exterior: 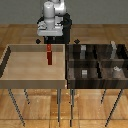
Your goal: Place the box of cereal into the appropriate compartment.
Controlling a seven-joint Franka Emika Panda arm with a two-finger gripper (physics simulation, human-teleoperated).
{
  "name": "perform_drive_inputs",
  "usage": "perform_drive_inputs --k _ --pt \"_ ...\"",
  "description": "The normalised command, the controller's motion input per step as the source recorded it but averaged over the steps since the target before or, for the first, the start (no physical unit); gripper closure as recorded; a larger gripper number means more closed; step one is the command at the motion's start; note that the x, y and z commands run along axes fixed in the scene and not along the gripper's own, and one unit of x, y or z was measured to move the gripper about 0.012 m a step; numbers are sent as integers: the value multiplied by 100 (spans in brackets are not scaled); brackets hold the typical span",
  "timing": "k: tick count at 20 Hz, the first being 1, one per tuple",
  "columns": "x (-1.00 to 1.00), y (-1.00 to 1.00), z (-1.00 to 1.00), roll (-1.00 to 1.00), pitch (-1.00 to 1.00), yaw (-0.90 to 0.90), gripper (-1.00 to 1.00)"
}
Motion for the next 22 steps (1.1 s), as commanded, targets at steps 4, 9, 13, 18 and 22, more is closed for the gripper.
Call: perform_drive_inputs --k 4,9,13,18,22 --pt "0 0 0 0 0 0 -100" --pt "0 -20 0 0 0 0 -100" --pt "25 0 0 0 0 0 -100" --pt "100 0 0 0 0 0 -100" --pt "25 0 0 0 0 0 -100"
